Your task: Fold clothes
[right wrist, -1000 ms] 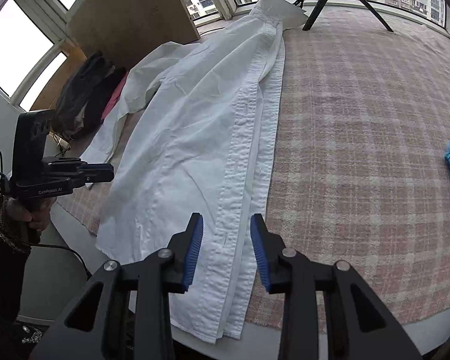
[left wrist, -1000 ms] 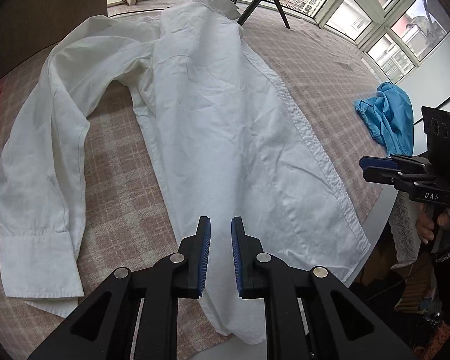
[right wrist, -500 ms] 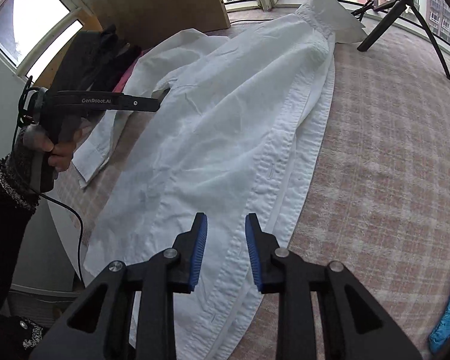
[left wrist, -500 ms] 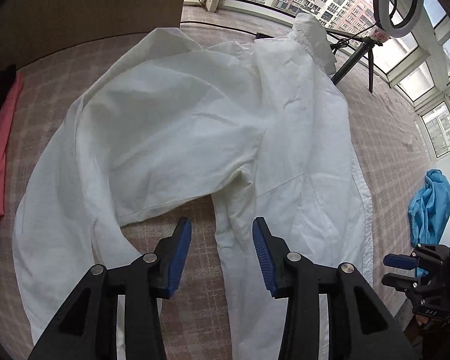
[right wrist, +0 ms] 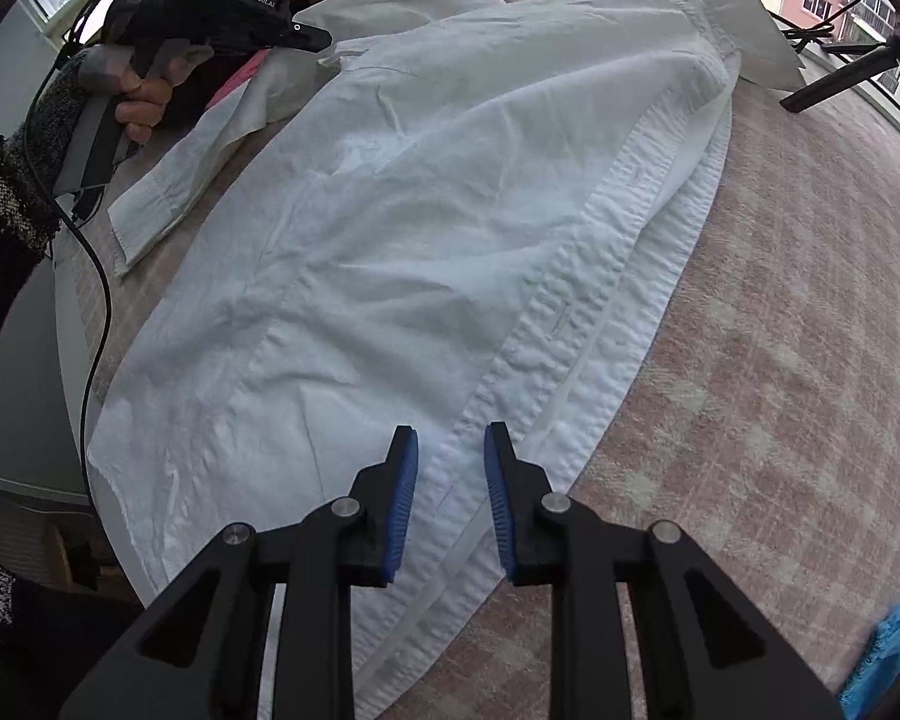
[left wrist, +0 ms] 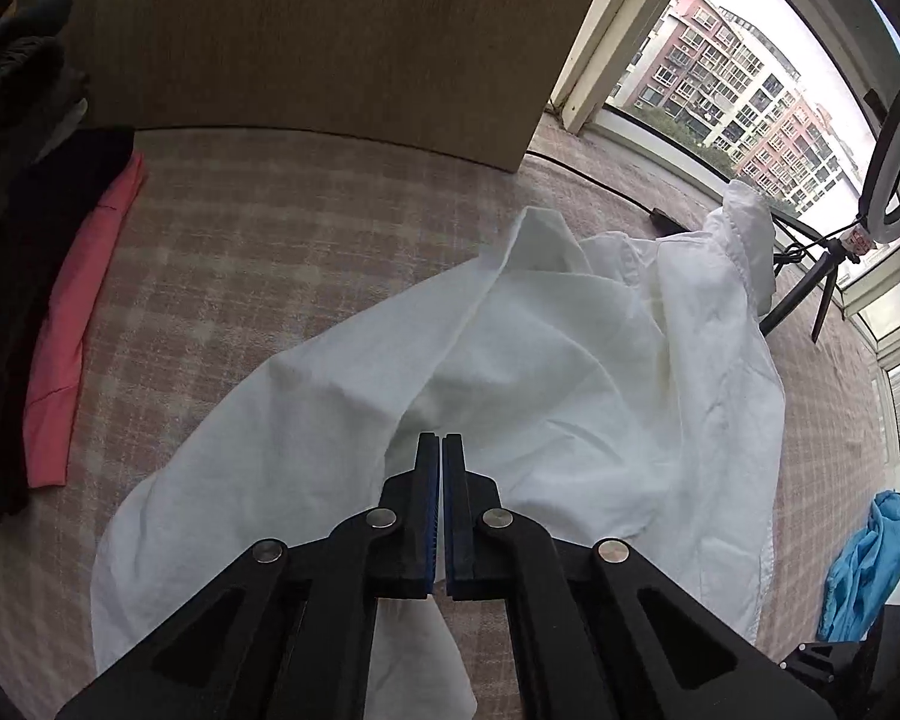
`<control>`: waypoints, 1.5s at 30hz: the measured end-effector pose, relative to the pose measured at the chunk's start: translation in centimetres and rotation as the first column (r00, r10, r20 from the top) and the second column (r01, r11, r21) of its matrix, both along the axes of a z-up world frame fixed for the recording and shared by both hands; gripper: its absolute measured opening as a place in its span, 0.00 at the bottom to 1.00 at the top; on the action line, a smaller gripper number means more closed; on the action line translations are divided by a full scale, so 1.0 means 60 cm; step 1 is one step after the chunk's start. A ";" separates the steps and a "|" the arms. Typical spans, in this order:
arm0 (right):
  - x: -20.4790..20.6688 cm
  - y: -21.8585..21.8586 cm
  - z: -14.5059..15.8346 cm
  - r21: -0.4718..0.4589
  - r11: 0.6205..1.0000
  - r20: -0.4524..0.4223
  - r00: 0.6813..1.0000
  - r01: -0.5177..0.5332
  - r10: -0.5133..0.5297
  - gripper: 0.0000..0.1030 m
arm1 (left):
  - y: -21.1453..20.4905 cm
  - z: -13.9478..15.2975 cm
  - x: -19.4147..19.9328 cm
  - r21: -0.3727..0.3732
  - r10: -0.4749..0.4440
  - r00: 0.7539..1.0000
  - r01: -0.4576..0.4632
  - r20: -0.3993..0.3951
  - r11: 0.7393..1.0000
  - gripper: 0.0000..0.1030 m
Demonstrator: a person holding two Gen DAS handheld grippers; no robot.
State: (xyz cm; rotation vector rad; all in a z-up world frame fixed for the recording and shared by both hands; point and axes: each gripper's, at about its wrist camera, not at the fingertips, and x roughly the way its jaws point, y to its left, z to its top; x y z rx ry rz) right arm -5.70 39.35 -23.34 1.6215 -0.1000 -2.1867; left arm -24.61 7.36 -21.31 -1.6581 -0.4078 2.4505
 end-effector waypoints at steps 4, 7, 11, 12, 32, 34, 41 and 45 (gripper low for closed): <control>-0.012 0.025 0.012 -0.080 0.996 0.034 0.998 0.046 -0.043 0.22 | 0.030 0.019 0.046 0.076 -0.101 0.995 0.099 0.024 0.992 0.39; -0.047 0.067 0.040 -0.114 0.984 -0.018 0.990 0.139 -0.142 0.25 | 0.081 0.011 0.058 0.046 -0.173 0.984 0.171 0.045 0.984 0.50; -0.095 0.059 0.049 -0.162 0.978 -0.047 0.989 0.134 -0.143 0.25 | 0.115 -0.020 0.042 -0.024 -0.160 0.982 0.163 0.103 0.986 0.51; -0.104 0.044 0.046 -0.145 0.983 -0.052 0.991 0.114 -0.122 0.25 | 0.116 -0.028 0.035 -0.029 -0.142 0.984 0.146 0.111 0.989 0.50; -0.177 0.090 0.063 -0.031 0.991 -0.007 0.992 0.129 -0.129 0.19 | 0.135 0.058 0.119 -0.148 -0.253 0.967 0.247 -0.020 0.958 0.33; -0.229 0.123 0.075 -0.079 0.980 -0.058 0.981 0.182 -0.187 0.31 | 0.187 0.065 0.164 -0.101 -0.339 0.940 0.335 -0.033 0.937 0.35; -0.356 0.148 0.044 -0.135 0.963 -0.041 0.970 0.233 -0.240 0.37 | 0.374 -0.008 0.266 0.007 -0.602 0.798 0.602 0.029 0.799 0.37; -0.366 0.150 0.036 -0.162 0.970 -0.029 0.981 0.183 -0.190 0.06 | 0.398 -0.034 0.297 0.044 -0.644 0.765 0.643 0.013 0.765 0.45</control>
